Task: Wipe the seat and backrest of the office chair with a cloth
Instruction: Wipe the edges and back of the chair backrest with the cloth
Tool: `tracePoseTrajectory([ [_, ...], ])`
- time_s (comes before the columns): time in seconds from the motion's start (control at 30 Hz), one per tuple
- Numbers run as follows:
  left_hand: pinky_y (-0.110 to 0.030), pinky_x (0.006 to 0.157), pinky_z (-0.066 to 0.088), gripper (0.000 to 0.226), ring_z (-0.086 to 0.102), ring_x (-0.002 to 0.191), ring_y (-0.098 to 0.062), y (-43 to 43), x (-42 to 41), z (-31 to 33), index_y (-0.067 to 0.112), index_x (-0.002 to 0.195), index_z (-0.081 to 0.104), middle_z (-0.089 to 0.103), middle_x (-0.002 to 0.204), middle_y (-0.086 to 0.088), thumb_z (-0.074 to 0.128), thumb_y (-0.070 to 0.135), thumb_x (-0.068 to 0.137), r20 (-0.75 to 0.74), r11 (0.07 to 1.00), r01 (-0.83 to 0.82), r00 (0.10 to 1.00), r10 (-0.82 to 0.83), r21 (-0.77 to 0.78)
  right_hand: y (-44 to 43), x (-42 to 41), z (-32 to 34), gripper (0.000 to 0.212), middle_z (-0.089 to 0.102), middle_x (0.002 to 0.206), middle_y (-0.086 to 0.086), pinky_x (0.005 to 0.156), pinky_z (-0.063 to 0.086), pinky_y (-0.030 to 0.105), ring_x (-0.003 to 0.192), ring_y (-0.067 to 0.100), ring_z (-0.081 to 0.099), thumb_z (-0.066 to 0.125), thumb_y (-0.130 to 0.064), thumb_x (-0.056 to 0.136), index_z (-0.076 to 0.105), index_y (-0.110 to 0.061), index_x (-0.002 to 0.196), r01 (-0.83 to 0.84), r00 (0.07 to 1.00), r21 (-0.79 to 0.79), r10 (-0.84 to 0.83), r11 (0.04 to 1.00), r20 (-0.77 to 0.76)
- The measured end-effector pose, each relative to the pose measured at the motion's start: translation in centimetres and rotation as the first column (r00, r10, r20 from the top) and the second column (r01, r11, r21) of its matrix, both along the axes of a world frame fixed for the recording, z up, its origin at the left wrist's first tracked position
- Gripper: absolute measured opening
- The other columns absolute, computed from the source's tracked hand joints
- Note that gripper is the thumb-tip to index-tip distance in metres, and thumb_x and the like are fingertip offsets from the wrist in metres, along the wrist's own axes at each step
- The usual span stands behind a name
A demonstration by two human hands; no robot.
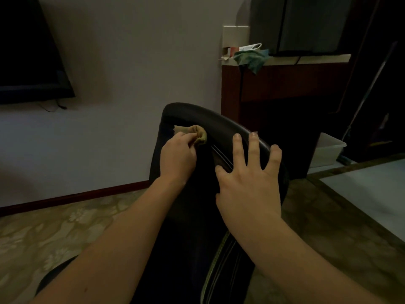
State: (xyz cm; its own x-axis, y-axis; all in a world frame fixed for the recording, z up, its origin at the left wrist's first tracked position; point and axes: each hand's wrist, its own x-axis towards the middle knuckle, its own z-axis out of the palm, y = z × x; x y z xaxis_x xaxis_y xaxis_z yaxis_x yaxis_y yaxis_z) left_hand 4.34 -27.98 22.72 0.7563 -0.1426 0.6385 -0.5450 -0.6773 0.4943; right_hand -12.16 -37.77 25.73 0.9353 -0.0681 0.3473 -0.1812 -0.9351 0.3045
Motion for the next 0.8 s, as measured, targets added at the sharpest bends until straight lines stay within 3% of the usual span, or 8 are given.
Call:
tracePoseTrajectory([
  [0.13, -0.02, 0.091, 0.043, 0.031, 0.053, 0.099, -0.003, -0.3, -2.3, -1.0, 0.015, 0.129, 0.067, 0.068, 0.118, -0.001, 0.058, 0.011, 0.1, 0.085, 0.996, 0.082, 0.993, -0.083, 0.02, -0.4, 0.4, -0.1, 0.042, -0.012, 0.16, 0.023, 0.106, -0.001, 0.07, 0.144, 0.05, -0.014, 0.045, -0.051, 0.096, 0.051, -0.034, 0.133, -0.013, 1.0, -0.021, 0.013, 1.0, 0.006],
  [0.3, -0.032, 0.097, 0.052, 0.035, 0.061, 0.104, -0.013, 0.6, -2.3, -1.6, 0.015, 0.133, 0.065, 0.069, 0.121, -0.001, 0.06, 0.011, 0.099, 0.1, 0.99, 0.125, 0.986, -0.131, 0.058, -0.3, -0.3, -0.3, 0.041, -0.01, 0.162, 0.017, 0.107, -0.006, 0.069, 0.145, 0.047, -0.017, 0.046, -0.051, 0.096, 0.05, -0.036, 0.134, -0.038, 0.999, -0.027, 0.039, 0.999, 0.012],
  [0.53, -0.018, 0.091, 0.039, 0.033, 0.054, 0.098, -0.004, -0.2, -2.9, -1.0, 0.016, 0.133, 0.065, 0.068, 0.118, 0.0, 0.058, 0.012, 0.101, 0.058, 0.998, 0.07, 0.996, -0.07, -0.002, -0.2, -1.4, -0.9, 0.038, -0.017, 0.16, 0.02, 0.107, 0.006, 0.067, 0.144, 0.046, -0.02, 0.053, -0.048, 0.093, 0.051, -0.039, 0.13, 0.051, 0.996, 0.094, -0.058, 0.994, 0.07],
  [0.7, -0.022, 0.096, 0.044, 0.034, 0.057, 0.103, -0.006, 0.2, -4.5, -1.5, 0.016, 0.132, 0.066, 0.068, 0.119, 0.001, 0.059, 0.012, 0.1, 0.098, 0.989, 0.15, 0.984, -0.151, 0.022, -0.1, -1.7, -1.1, 0.041, -0.018, 0.16, 0.021, 0.106, 0.006, 0.067, 0.144, 0.048, -0.02, 0.05, -0.049, 0.094, 0.047, -0.04, 0.134, 0.021, 0.997, 0.053, -0.025, 0.998, 0.073],
  [0.8, -0.025, 0.099, 0.048, 0.034, 0.055, 0.103, -0.003, 0.8, -3.9, -1.0, 0.018, 0.134, 0.065, 0.067, 0.122, 0.003, 0.057, 0.012, 0.101, 0.049, 0.984, 0.174, 0.983, -0.175, 0.027, -0.2, -1.5, -1.1, 0.043, -0.016, 0.161, 0.021, 0.105, 0.007, 0.067, 0.144, 0.048, -0.018, 0.049, -0.05, 0.094, 0.046, -0.04, 0.135, 0.015, 0.997, 0.037, -0.018, 0.999, 0.074],
])
